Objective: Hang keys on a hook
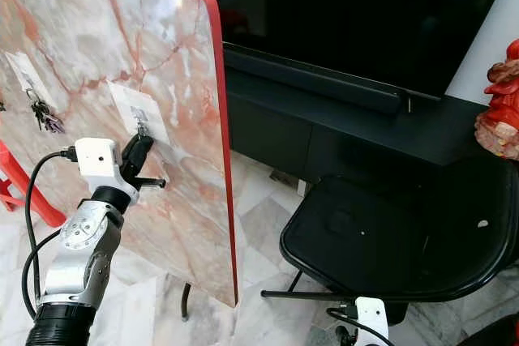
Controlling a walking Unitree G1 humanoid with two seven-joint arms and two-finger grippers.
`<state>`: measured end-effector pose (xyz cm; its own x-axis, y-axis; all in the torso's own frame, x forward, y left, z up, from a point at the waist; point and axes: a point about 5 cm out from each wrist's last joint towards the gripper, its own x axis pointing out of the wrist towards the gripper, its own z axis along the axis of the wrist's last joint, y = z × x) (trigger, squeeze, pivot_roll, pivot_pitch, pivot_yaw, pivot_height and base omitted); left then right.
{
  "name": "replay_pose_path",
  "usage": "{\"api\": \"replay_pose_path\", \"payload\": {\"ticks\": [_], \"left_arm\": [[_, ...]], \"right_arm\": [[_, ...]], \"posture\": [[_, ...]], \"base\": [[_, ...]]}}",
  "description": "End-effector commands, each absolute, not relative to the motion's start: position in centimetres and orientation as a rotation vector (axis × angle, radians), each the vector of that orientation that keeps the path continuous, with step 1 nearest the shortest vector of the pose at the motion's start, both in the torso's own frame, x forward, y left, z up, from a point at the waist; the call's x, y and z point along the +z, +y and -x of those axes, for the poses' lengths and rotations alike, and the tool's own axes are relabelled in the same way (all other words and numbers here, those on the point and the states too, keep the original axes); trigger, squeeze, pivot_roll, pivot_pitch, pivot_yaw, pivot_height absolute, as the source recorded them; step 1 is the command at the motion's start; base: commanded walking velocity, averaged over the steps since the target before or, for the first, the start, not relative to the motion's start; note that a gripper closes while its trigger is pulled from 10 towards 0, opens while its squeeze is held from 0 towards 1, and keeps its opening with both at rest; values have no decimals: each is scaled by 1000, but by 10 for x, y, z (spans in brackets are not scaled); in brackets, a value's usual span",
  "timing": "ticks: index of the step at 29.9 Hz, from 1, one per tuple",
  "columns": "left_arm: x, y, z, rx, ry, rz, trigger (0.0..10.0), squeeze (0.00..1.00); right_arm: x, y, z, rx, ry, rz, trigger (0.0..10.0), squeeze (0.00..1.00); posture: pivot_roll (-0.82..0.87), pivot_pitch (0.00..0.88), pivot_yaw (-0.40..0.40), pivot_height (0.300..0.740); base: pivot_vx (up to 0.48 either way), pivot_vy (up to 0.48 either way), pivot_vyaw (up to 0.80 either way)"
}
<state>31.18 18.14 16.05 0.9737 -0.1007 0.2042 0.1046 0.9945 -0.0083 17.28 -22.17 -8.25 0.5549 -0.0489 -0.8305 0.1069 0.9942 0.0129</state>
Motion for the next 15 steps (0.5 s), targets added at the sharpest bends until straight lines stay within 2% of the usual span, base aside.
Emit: {"api": "replay_pose_path", "payload": {"ticks": [1, 8, 10, 12, 13, 14, 15], "left_arm": [[161, 180, -314, -118, -194, 28, 10000, 0], [161, 179, -314, -125, -193, 18, 10000, 0], [162, 179, -314, -124, -194, 7, 10000, 125], [162, 179, -314, -123, -194, 4, 10000, 329], [161, 179, -314, -123, -195, 4, 10000, 329], [161, 179, -314, -123, -195, 4, 10000, 608], [161, 179, -314, -123, -195, 4, 10000, 608]], "right_arm": [[-83, -222, -173, -101, 982, -72, 10000, 0], [-83, -222, -173, -101, 982, -72, 10000, 0], [-83, -222, -173, -102, 981, -73, 10000, 0], [-83, -222, -173, -102, 981, -73, 10000, 0], [-83, -222, -173, -102, 981, -72, 10000, 0], [-83, -222, -173, -102, 981, -72, 10000, 0], [-83, -222, -173, -102, 981, -72, 10000, 0]], "posture": [[9, 0, -18, 740], [9, 0, -18, 740], [9, 0, -18, 740], [9, 0, -18, 740], [9, 0, -18, 740], [9, 0, -18, 740], [9, 0, -18, 740]], "base": [[0, 0, 0], [0, 0, 0], [0, 0, 0], [0, 0, 0], [0, 0, 0], [0, 0, 0], [0, 0, 0]]}}
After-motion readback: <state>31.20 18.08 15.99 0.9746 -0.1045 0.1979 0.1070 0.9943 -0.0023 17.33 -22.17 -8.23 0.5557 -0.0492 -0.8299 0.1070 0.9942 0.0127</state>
